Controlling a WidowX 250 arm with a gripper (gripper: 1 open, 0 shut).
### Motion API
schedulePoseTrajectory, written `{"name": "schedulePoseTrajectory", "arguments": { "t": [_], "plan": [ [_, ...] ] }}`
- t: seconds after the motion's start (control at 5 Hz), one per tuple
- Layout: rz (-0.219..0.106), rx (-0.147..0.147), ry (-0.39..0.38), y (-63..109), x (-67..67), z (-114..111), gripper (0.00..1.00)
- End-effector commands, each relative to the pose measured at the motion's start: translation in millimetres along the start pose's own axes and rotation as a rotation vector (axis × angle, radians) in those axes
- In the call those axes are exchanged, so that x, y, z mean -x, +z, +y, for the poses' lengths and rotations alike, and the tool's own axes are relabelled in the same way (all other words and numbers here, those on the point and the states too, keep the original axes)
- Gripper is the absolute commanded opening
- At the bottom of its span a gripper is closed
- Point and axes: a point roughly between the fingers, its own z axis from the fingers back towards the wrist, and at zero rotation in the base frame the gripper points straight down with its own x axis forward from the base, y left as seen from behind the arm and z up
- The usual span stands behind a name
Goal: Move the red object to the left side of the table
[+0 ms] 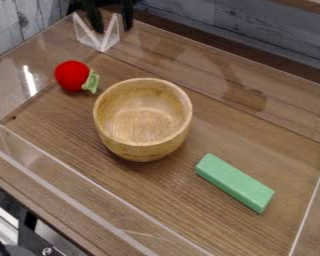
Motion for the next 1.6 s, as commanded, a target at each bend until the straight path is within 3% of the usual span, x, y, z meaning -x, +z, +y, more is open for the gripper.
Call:
{"name": "schedulePoseTrajectory", "arguments": {
  "t": [0.0, 0.4, 0.8, 1.2, 1.4],
  "plan": [
    [-0.050, -0.023, -0.118, 18.1, -12.3, -3.9, 0.00],
    [-0.022, -0.052, -0.177, 9.0, -10.6, -13.1, 0.00],
    [-0.016, -0.075, -0.065, -4.9, -10.6, -6.5, 0.00],
    [-0.004, -0.099, -0.105, -25.5, -7.5, -11.2, 0.00],
    [-0.002, -0.107, -0.089, -35.1, -1.7, -8.2, 0.00]
  ]
}}
